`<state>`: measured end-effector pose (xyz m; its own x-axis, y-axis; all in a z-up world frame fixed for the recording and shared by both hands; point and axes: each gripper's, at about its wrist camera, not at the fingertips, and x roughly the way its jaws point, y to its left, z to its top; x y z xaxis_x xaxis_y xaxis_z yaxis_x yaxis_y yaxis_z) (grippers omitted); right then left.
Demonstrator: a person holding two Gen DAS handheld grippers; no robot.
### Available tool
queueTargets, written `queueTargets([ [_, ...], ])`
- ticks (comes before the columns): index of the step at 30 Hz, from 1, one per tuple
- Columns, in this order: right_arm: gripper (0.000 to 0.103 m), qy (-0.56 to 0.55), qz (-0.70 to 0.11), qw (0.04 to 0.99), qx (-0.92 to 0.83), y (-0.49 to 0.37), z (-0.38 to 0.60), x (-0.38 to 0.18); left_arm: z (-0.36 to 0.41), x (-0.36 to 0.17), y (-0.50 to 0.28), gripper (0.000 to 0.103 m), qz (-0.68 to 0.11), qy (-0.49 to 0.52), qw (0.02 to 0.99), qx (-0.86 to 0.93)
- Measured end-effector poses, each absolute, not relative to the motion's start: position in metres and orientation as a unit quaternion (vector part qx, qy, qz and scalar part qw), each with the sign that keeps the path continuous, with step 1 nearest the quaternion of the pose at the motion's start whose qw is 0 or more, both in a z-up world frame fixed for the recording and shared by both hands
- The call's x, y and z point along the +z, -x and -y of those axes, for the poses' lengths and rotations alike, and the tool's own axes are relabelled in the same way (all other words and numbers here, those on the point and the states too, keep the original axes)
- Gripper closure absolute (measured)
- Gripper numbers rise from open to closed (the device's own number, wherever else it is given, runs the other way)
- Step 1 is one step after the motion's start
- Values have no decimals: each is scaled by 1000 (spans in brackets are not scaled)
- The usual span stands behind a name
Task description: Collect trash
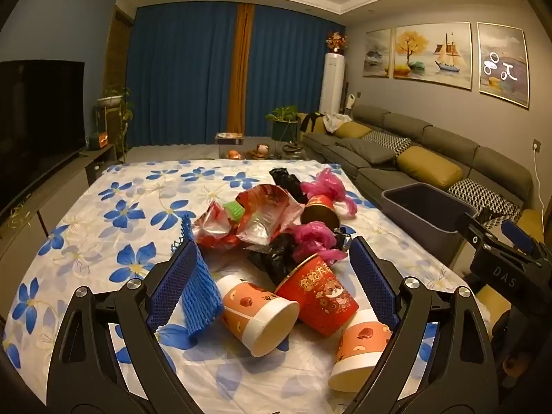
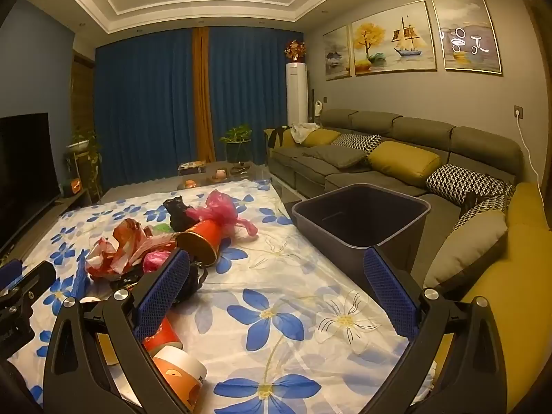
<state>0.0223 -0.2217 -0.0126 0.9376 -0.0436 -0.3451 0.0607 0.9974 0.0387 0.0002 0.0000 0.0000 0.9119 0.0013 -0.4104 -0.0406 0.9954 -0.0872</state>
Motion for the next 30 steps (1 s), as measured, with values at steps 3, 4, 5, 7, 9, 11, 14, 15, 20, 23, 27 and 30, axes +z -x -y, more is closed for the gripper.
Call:
queueTargets([
  [3,5,-25,-174,984,-26,-22,222,-12,0,0,0,15,-210,46,977,12],
  [4,5,-25,-174,984,-26,-22,222,-12,0,1,0,15,-209,45,977,13],
  [5,5,-24,-173,984,-28,-22,222,-12,0,0,0,15,-209,47,977,12],
  [7,5,-25,-174,984,-27,-23,222,-13,0,1,1,15,-208,47,977,12],
  [9,5,-22,-171,984,-31,-19,225,-8,0,1,1,15,-207,48,977,13],
  [11,5,-22,-171,985,-31,-18,224,-9,2,-1,1,15,-210,47,977,13],
  [14,5,-23,-172,984,-31,-20,225,-8,4,-1,2,15,-210,46,976,13],
  [15,5,-22,-172,984,-31,-19,228,-8,1,-1,5,15,-210,49,976,12],
  [20,5,-22,-171,984,-34,-22,223,-11,1,0,6,15,-210,49,976,12],
  [23,5,-20,-169,985,-35,-22,223,-12,0,0,5,15,-211,51,976,12],
  [27,5,-21,-170,985,-35,-23,223,-13,-1,-3,4,15,-211,51,976,12],
  [30,5,-21,-170,985,-35,-23,223,-13,-1,-3,4,15,-211,51,976,12],
])
